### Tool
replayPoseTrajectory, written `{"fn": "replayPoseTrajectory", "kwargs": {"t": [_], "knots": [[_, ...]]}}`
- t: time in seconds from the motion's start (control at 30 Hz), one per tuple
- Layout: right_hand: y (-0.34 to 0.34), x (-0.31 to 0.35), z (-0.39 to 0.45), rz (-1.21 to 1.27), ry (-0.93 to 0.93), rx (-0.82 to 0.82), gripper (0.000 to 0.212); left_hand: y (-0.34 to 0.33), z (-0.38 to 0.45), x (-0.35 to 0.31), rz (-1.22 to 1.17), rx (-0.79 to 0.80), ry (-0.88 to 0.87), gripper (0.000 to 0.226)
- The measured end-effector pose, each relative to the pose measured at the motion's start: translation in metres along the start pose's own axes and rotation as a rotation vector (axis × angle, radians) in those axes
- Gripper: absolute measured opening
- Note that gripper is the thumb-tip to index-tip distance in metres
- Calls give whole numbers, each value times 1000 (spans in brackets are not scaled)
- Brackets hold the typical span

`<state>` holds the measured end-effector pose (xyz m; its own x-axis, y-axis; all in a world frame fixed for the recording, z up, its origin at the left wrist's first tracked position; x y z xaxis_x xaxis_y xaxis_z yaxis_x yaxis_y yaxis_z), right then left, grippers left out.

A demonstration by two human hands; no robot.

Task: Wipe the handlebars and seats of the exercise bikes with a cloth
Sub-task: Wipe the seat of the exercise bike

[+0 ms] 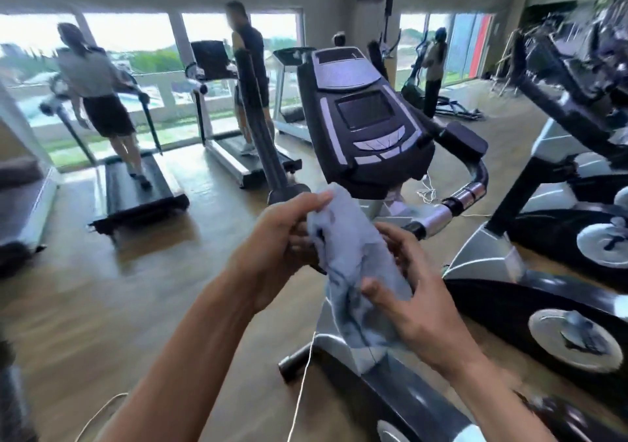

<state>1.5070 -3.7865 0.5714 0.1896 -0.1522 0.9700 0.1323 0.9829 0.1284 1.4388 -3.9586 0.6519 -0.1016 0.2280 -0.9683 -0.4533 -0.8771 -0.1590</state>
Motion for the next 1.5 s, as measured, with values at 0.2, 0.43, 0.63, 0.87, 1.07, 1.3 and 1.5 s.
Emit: {"fn": "replayPoseTrajectory", "kwargs": {"t": [0.2, 0.43, 0.63, 0.87, 1.07, 1.3, 1.5], "knots": [[-52, 29, 18, -297, 128, 140, 125, 56, -7, -15, -182, 34, -168, 21], [-91, 32, 47, -354, 110, 204, 122, 91, -5, -10, -104, -189, -255, 23], [-118, 32, 64, -557, 188, 185, 100, 111, 9, -16, 75, -383, -313, 29], [-114, 53, 90, -202, 229, -84, 21, 158, 18, -29, 440, -337, -360, 84], [-87, 91, 127, -267, 103, -202, 37, 217, 15, -48, 863, -98, -208, 51], [-109, 118, 142, -454, 185, -11, 32, 237, 16, -53, 986, 124, -11, 41], [-160, 135, 149, -699, 347, 356, 23, 207, 17, -8, 526, 269, -169, 34]]}}
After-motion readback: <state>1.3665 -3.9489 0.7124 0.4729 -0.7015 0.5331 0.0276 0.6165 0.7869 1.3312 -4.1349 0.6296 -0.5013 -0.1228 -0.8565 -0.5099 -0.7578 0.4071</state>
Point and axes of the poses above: each hand's wrist, its own z-axis towards the middle knuckle, its own y-axis out of the back of the hand, x = y × z, the point moved 1 cm from there along z, towards the middle knuckle, and after that the axes turned 11 degrees about -y, right-handed, at the moved point
